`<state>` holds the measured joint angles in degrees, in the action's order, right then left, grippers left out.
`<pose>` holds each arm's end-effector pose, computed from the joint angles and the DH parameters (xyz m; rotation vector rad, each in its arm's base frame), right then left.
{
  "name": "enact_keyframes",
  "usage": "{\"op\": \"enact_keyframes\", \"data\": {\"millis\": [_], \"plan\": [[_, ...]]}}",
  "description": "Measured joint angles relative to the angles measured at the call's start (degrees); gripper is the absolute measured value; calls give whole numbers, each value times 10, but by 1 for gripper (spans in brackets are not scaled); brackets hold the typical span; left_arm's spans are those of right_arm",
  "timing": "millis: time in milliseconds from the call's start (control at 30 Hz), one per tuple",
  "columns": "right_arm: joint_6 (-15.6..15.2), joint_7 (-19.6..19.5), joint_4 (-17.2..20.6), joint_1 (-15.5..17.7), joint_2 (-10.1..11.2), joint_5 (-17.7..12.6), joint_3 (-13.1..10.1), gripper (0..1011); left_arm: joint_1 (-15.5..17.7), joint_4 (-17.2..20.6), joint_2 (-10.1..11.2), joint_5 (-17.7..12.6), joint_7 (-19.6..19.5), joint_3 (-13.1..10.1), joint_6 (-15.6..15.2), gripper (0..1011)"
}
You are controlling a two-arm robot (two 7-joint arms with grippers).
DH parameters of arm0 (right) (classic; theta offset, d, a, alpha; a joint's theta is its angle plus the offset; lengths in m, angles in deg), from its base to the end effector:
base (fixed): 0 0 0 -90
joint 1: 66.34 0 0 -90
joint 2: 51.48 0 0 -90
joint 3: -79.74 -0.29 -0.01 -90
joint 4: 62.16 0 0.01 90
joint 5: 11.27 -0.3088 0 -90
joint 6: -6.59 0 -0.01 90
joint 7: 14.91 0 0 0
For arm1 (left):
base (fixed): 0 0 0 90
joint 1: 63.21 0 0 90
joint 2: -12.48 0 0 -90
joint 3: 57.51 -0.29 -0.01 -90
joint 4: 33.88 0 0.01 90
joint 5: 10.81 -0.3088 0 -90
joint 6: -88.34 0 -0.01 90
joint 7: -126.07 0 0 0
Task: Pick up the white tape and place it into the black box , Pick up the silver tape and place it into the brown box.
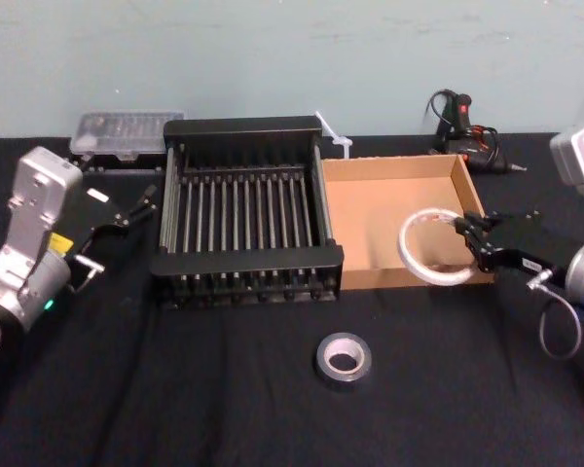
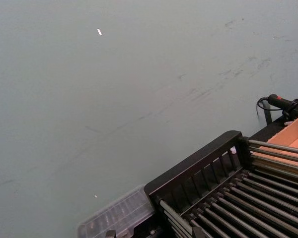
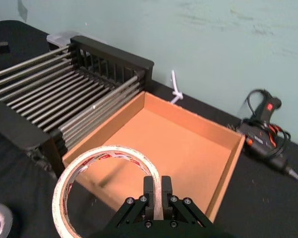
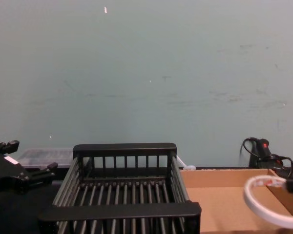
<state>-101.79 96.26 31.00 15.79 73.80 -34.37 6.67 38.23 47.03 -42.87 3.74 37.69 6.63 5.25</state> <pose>0.3505 -0.0857 -0.2432 -0.3880 0.0837 -0.9540 0.3581 0.0827 -0.3022 0.3042 -0.2853 1.2480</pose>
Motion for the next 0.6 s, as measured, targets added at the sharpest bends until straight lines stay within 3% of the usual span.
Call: {"op": "enact_keyframes", "data": {"millis": [367,600], "plan": [[8,20,-55,-80,-44,32,40,95,0,0,0,0,0,0,0,1001],[6,34,-82,-119,-71,35,58,95,0,0,0,0,0,0,0,1001]]}}
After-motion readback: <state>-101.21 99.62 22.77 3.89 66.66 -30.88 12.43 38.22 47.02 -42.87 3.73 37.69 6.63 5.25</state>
